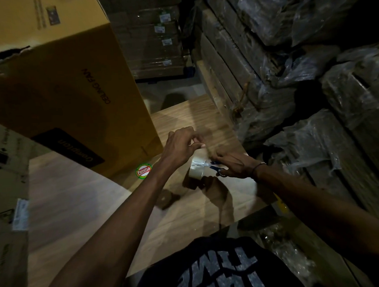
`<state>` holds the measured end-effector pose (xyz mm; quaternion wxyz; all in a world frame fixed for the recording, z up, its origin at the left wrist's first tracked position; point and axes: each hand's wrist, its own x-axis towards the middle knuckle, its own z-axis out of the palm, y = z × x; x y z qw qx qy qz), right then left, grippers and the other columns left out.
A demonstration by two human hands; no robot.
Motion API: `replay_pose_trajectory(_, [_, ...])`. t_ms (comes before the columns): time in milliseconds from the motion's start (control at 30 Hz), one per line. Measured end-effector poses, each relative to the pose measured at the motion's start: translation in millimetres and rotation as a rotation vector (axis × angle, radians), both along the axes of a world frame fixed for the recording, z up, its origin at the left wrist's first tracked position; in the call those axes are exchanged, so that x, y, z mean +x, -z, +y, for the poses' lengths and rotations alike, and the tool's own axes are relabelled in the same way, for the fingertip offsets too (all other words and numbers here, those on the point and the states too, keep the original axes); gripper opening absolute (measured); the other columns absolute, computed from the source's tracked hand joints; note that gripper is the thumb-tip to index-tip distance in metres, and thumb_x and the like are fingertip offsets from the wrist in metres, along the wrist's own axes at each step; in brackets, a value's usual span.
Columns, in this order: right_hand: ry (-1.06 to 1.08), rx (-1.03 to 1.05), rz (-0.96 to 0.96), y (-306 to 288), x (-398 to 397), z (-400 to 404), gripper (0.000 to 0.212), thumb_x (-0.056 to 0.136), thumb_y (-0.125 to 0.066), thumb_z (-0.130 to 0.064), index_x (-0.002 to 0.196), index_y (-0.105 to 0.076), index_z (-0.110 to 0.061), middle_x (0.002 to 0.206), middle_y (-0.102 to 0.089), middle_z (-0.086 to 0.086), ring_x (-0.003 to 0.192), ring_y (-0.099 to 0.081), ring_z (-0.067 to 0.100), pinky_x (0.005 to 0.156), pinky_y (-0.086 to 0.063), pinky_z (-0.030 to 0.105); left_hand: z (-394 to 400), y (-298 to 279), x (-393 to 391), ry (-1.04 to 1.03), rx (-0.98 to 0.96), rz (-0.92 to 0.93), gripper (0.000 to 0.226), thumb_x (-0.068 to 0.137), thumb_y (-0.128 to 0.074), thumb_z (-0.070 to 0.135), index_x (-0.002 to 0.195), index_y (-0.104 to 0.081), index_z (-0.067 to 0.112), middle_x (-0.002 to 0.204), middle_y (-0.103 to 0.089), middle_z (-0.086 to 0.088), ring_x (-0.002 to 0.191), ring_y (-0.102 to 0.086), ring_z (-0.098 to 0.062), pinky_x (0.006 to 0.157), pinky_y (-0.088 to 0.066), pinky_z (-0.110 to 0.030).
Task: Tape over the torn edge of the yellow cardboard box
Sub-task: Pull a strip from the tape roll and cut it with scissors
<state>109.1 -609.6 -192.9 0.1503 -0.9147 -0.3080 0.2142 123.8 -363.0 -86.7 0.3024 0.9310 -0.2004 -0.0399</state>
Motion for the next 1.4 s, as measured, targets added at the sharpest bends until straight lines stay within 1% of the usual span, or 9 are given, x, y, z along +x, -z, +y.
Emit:
replay_pose_trajectory(233, [0.046, 0.028, 0.020, -4, -7, -1, 0.043, 0.098, -0.060, -0.022, 0.140, -0.053, -0.010, 0.124, -0.057, 0.016, 0.103, -0.064, 0.040, 0.084, -0.052, 0.057, 3, 1, 0, -0.003, -0.030, -0.005, 0.009, 0.086, -0.079, 0.035, 0.092, -0.078, 0.028, 0.086, -0.066, 0.010, 0.077, -0.059, -0.015, 0.082, -0.052, -0.050])
replay_pose_trajectory(400, [0.126, 0.042, 0.029, -1, -3, 1, 0.050, 0.088, -0.061, -0.032, 0.136, -0.055, -0.019, 0.116, -0.061, 0.012, 0.099, -0.064, 0.037, 0.077, -0.053, 0.052, 4, 3, 2, -0.057, -0.123, 0.008, 0.009, 0.084, -0.081, 0.036, 0.090, -0.078, 0.029, 0.085, -0.068, 0.012, 0.074, -0.057, -0.010, 0.078, -0.053, -0.045])
replay_pose_trajectory(600, [0.272, 0.119, 0.275, 2, 5, 5, 0.020, 0.090, -0.075, -0.003, 0.107, -0.070, -0.011, 0.096, -0.077, 0.011, 0.087, -0.077, 0.030, 0.079, -0.063, 0.048, 5, -5, 10, -0.121, -0.203, 0.000, 0.008, 0.082, -0.084, 0.030, 0.085, -0.077, 0.032, 0.081, -0.068, 0.012, 0.071, -0.059, -0.015, 0.070, -0.054, -0.043])
replay_pose_trajectory(833, [0.366, 0.165, 0.607, 7, 9, -3, 0.038, 0.100, -0.060, 0.004, 0.139, -0.060, 0.004, 0.121, -0.067, 0.021, 0.089, -0.071, 0.015, 0.079, -0.064, 0.028, 13, 1, 11, -0.154, -0.213, 0.018, 0.009, 0.083, -0.083, 0.029, 0.089, -0.079, 0.024, 0.084, -0.072, 0.005, 0.073, -0.060, -0.020, 0.071, -0.054, -0.046])
replay_pose_trajectory(933, [0.437, 0.175, 0.517, 12, 6, 3, 0.022, 0.101, -0.060, -0.010, 0.118, -0.072, -0.004, 0.106, -0.072, 0.018, 0.088, -0.071, 0.029, 0.083, -0.063, 0.041, 16, 3, 8, -0.175, -0.224, 0.031, 0.008, 0.084, -0.083, 0.027, 0.090, -0.079, 0.024, 0.085, -0.072, 0.005, 0.070, -0.056, -0.012, 0.071, -0.053, -0.042])
replay_pose_trajectory(1000, [0.486, 0.157, 0.439, 16, 1, 6, 0.020, 0.093, -0.072, -0.020, 0.111, -0.074, -0.013, 0.102, -0.071, 0.010, 0.086, -0.068, 0.025, 0.079, -0.061, 0.043, 16, 3, 6, -0.176, -0.227, 0.030, 0.007, 0.084, -0.083, 0.025, 0.090, -0.079, 0.024, 0.085, -0.072, 0.004, 0.068, -0.053, -0.008, 0.069, -0.051, -0.041])
replay_pose_trajectory(1133, [0.565, 0.186, 0.263, 26, -11, 7, 0.041, 0.079, -0.079, -0.028, 0.119, -0.074, -0.019, 0.112, -0.069, 0.001, 0.100, -0.065, 0.024, 0.080, -0.047, 0.029, 18, 6, 5, -0.179, -0.223, 0.026, 0.006, 0.084, -0.083, 0.026, 0.089, -0.079, 0.026, 0.085, -0.072, 0.003, 0.068, -0.052, -0.009, 0.070, -0.051, -0.041])
replay_pose_trajectory(1267, [0.650, 0.226, 0.226, 25, -16, 10, 0.069, 0.073, -0.064, -0.064, 0.121, -0.075, -0.016, 0.108, -0.069, -0.001, 0.095, -0.064, 0.018, 0.079, -0.045, 0.028, 18, 9, 6, -0.189, -0.231, 0.022, 0.006, 0.084, -0.083, 0.026, 0.087, -0.079, 0.027, 0.086, -0.072, 0.001, 0.067, -0.054, -0.012, 0.067, -0.051, -0.042])
replay_pose_trajectory(1400, [0.698, 0.158, 0.211, 28, -3, 13, 0.036, 0.089, -0.070, -0.034, 0.115, -0.076, -0.010, 0.114, -0.075, 0.016, 0.106, -0.070, 0.038, 0.086, -0.056, 0.041, 19, 12, 7, -0.184, -0.222, 0.026, 0.005, 0.085, -0.083, 0.026, 0.088, -0.078, 0.027, 0.085, -0.072, 0.002, 0.069, -0.055, -0.015, 0.066, -0.049, -0.038])
